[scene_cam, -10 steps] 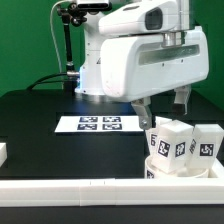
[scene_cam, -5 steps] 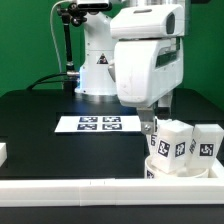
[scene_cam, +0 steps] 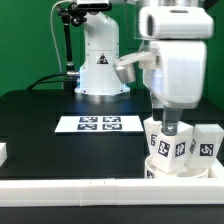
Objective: Assemble stool
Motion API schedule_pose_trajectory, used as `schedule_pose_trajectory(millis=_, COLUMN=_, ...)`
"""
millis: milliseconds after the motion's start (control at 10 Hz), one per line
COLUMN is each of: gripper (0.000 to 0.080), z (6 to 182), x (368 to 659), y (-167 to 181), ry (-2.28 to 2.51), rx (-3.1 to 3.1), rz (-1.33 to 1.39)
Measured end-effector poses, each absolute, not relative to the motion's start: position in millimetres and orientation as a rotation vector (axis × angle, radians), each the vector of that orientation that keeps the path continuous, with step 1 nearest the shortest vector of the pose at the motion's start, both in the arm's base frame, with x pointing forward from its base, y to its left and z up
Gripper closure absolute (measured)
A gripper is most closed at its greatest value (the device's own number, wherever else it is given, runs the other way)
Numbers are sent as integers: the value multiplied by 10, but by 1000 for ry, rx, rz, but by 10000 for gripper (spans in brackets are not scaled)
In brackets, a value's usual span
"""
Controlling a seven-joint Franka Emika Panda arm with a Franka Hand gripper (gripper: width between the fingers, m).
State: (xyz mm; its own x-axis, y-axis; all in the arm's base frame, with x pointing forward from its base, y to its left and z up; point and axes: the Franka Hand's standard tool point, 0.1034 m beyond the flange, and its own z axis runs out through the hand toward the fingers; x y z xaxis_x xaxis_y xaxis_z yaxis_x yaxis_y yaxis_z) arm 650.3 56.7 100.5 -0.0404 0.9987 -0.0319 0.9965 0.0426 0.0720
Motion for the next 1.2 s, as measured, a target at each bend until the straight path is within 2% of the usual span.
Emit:
schedule_pose_trajectory(millis=400, gripper=150, z=958, x=6483, y=578, ry=2461, rx=1820, rz=-14)
schedule_pose_trajectory(millis=500, gripper=150, z=905, x=6454, y=615, ry=2458, rx=1839, rz=-22)
schedule_pose_trajectory(millis=1100, gripper=160, z=903, x=6496, y=636, ry=2472, rx=1813, rz=-35)
schedule_pose_trajectory(millis=1200, gripper=322, z=900, x=6496, y=624, ry=2470, rx=1815, rz=-36)
